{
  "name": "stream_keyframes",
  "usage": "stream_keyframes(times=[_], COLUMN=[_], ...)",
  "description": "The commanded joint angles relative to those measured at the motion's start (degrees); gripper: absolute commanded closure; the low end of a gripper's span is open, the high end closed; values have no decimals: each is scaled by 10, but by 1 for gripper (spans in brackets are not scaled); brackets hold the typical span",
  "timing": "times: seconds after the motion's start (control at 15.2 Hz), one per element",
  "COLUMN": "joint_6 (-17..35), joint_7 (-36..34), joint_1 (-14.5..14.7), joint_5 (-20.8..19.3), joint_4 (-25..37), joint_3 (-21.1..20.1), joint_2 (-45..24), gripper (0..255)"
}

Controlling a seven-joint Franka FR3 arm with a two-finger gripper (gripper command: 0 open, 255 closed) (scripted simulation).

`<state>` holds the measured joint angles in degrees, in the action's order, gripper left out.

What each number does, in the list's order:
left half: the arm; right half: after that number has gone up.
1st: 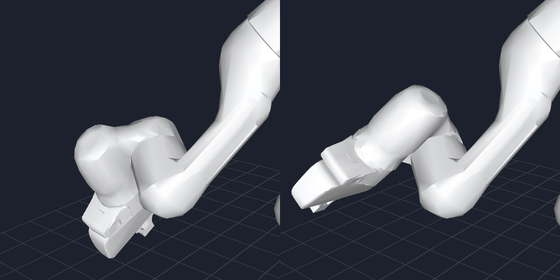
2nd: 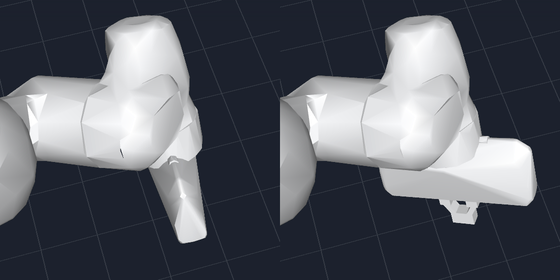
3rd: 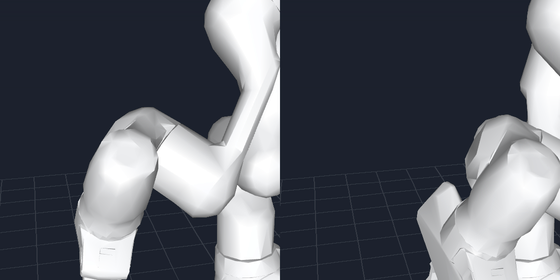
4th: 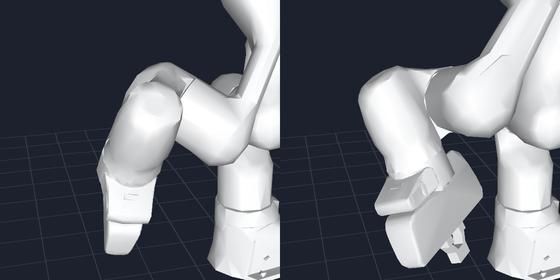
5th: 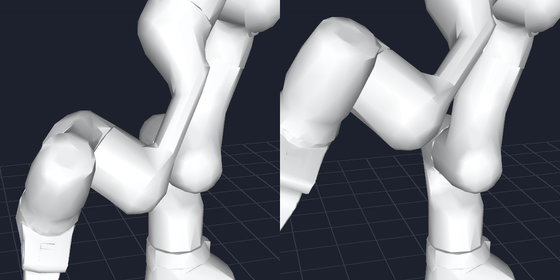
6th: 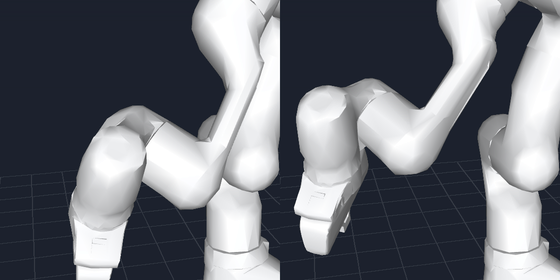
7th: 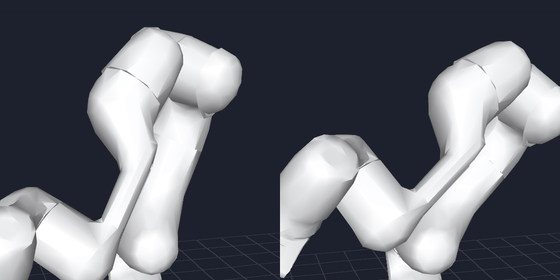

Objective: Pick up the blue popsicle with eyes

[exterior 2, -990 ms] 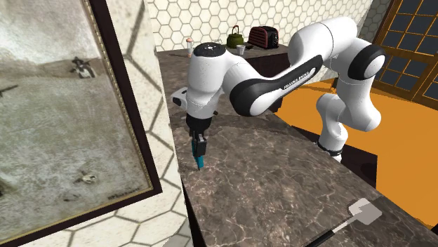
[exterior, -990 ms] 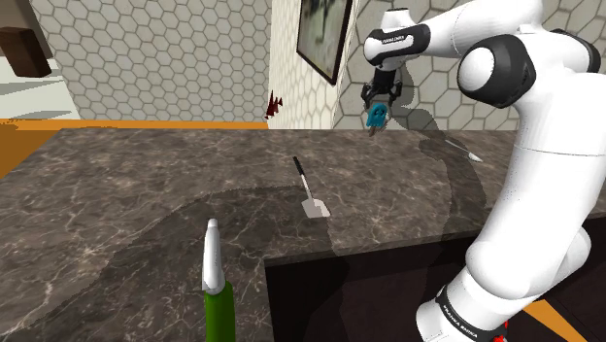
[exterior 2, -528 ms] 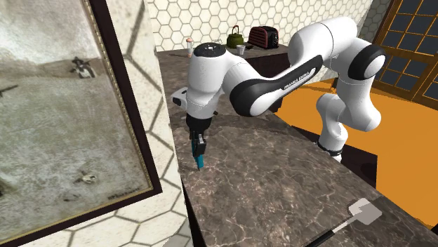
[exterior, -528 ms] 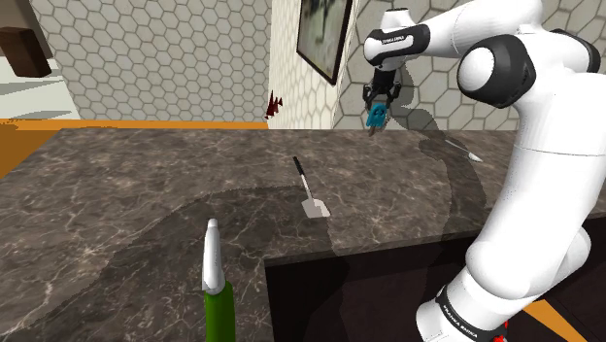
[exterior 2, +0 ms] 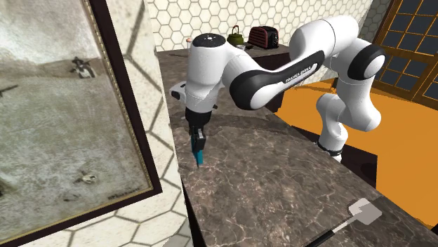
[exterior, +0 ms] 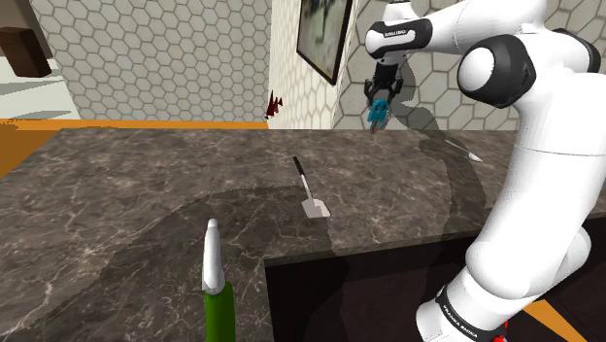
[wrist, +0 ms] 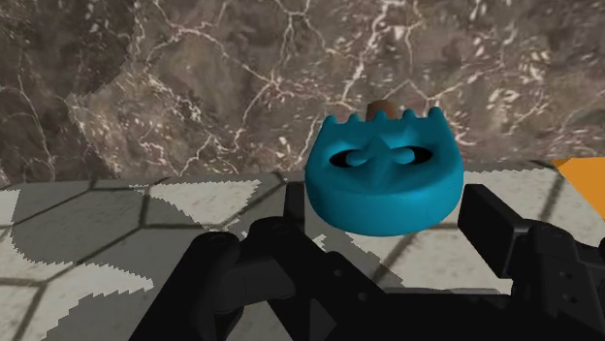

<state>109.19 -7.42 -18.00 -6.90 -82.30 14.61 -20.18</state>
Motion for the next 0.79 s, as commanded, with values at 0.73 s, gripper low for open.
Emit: stream_keyframes(times=[0.73], joint_6=[-90], joint_7=[15], joint_1=[-4], joint_5=[6], joint_4=[101], joint_3=[1], joint_2=[-10], gripper=[255])
